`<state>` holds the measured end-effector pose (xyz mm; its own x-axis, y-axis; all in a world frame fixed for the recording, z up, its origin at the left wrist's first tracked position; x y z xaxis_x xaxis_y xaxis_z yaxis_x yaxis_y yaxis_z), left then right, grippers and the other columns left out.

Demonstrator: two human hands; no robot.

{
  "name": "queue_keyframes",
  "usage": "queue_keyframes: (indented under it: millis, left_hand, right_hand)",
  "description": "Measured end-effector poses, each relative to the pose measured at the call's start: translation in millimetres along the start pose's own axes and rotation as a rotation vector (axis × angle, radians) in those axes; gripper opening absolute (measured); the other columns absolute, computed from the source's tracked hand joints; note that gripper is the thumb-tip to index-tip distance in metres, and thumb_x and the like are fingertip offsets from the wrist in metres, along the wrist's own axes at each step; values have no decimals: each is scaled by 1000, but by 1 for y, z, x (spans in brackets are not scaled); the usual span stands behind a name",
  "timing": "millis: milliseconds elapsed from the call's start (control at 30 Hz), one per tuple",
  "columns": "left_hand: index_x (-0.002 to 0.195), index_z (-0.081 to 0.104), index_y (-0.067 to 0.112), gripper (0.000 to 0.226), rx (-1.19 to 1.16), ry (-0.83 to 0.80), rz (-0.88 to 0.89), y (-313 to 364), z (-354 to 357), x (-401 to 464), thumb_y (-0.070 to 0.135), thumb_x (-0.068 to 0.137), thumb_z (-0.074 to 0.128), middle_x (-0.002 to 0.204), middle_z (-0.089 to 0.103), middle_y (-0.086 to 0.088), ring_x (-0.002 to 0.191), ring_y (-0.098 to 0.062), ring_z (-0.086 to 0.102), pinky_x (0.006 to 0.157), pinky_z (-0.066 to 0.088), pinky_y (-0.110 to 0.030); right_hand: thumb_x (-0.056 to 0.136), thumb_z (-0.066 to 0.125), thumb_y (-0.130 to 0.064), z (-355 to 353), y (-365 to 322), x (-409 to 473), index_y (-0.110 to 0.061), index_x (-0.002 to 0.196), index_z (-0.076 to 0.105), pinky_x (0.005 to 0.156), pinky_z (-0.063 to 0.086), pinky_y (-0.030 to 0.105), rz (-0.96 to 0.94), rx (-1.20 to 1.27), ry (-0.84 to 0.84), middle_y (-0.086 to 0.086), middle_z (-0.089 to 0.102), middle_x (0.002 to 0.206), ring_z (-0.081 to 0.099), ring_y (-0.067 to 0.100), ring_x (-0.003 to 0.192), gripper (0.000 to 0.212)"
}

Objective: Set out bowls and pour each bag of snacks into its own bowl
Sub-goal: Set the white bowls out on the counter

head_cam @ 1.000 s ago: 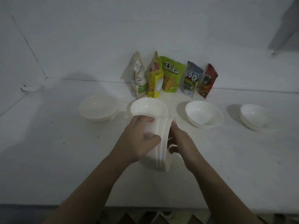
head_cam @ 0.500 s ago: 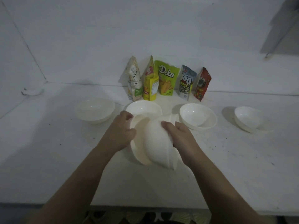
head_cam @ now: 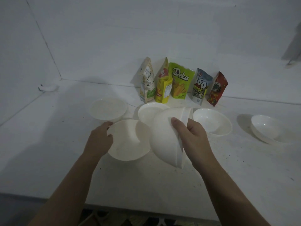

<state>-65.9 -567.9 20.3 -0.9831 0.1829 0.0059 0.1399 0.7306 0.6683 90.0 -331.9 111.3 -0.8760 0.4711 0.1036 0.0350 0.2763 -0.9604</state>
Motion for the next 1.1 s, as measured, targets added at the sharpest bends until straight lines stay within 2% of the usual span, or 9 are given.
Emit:
queue_keyframes:
  millis: [67, 200, 300, 433, 567, 633, 733, 900, 1100]
  left_hand:
    - [135, 54, 12, 44, 62, 20, 98, 13, 3, -2, 12, 91, 59, 133, 57, -13, 119, -33, 54, 99, 40, -38]
    - [122, 63, 15, 35, 35, 57, 407, 70, 5, -18, 27, 91, 53, 126, 61, -6, 115, -27, 56, 99, 40, -35]
    - [126, 60, 18, 39, -185, -24, 570, 110, 7, -38, 24, 89, 47, 126, 61, 1, 112, -16, 58, 97, 47, -36]
    - [142, 39, 40, 57, -424, -282, 494, 136, 13, -48, 44, 87, 52, 142, 47, 17, 123, -7, 53, 99, 50, -36]
    - [146, 29, 41, 78, -401, -385, 551, 155, 20, -52, 57, 75, 57, 148, 37, 17, 134, -3, 41, 108, 43, -37]
    - [146, 30, 40, 81, -407, -406, 566, 162, 25, -55, 58, 73, 59, 146, 39, 18, 133, -4, 42, 107, 45, -37]
    - [143, 29, 44, 84, -422, -450, 555, 171, 33, -58, 55, 67, 61, 142, 42, 16, 126, -7, 48, 101, 50, -37]
    - [133, 23, 55, 89, -312, -508, 635, 199, 56, -69, 42, 60, 72, 147, 23, 16, 127, -5, 39, 101, 42, -25]
    - [130, 31, 46, 87, -347, -460, 655, 233, 85, -82, 33, 58, 79, 140, 25, 17, 119, -1, 37, 86, 37, -7]
  right_hand:
    - [97, 57, -31, 4, -1, 1, 1, 82, 67, 64, 46, 31, 2, -2, 6, 15, 67, 80, 61, 22, 66, 36]
    - [97, 56, -33, 13, -1, 5, 0, 85, 68, 64, 47, 31, -3, -14, 18, 14, 67, 81, 63, 24, 74, 37]
    - [97, 56, -33, 16, -4, 6, 0, 84, 67, 63, 45, 31, -7, -17, 36, 12, 67, 75, 60, 22, 66, 37]
    - [97, 53, -34, 12, -11, 6, -18, 79, 71, 62, 52, 25, -48, -2, 87, -4, 72, 77, 66, 11, 68, 29]
    - [85, 38, -61, 7, -14, 3, -31, 77, 66, 66, 55, 19, -60, -25, 108, -11, 71, 79, 67, 3, 77, 42]
    - [85, 32, -66, 2, -13, -1, -25, 81, 68, 72, 56, 25, -62, -32, 112, -7, 71, 80, 67, 4, 78, 54]
    - [88, 29, -70, -10, -8, -6, -10, 98, 68, 82, 56, 46, -66, -77, 82, 9, 71, 90, 68, 19, 85, 72]
    - [89, 29, -74, -33, 11, -11, 6, 98, 61, 75, 53, 57, -21, -184, 52, 24, 67, 90, 65, 37, 83, 86]
    - [103, 37, -39, -79, 19, -18, -12, 91, 68, 74, 57, 48, -31, -218, 19, 8, 72, 84, 70, 19, 76, 43]
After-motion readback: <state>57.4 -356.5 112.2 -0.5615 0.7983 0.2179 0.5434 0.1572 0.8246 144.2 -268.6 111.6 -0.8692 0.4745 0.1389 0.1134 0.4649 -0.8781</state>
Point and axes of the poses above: each hand's wrist, its own x-axis towards the middle knuckle, its own z-axis out of the palm, y = z × x, the point moved 6 cm from there along x, towards the middle knuckle
